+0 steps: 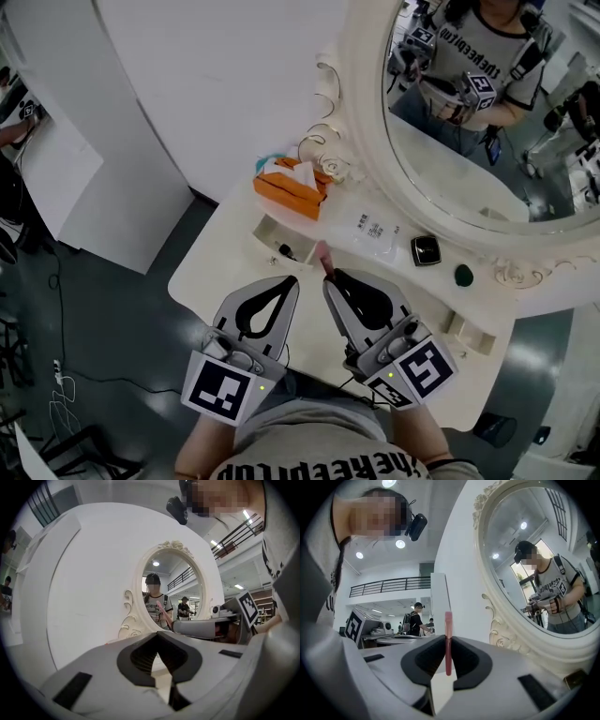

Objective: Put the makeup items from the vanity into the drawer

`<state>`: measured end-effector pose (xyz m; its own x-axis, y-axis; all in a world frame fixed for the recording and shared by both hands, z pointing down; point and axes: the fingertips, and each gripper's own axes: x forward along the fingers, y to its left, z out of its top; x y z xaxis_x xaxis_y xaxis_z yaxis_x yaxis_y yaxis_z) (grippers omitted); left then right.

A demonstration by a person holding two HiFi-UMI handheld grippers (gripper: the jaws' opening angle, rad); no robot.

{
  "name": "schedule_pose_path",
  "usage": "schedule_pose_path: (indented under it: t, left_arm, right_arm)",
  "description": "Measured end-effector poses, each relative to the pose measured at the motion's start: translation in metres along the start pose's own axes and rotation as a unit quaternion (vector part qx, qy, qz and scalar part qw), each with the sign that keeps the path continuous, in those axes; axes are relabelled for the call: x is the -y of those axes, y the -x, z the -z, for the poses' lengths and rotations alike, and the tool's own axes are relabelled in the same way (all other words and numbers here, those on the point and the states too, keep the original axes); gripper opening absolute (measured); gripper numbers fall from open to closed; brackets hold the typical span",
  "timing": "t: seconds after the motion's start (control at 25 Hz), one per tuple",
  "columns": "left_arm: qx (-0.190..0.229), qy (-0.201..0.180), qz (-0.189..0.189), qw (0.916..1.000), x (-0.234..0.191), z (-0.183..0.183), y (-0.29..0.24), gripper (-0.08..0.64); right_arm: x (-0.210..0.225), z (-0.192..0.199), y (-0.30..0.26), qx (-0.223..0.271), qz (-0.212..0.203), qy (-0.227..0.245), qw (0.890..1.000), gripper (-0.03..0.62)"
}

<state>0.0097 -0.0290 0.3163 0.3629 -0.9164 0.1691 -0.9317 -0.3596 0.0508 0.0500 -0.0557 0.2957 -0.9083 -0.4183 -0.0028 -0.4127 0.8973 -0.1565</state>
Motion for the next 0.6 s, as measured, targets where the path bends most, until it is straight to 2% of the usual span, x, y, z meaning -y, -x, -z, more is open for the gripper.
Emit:
schedule_pose_path:
  t: [0.6]
  left_arm:
    - [-0.011,0.008,0.056,0.9984,-0.048,0.002,-0.012,0.015]
  right_arm:
    - [0.010,0.013,-0.047,-0.025,0.061,0.003,0.998,0.060]
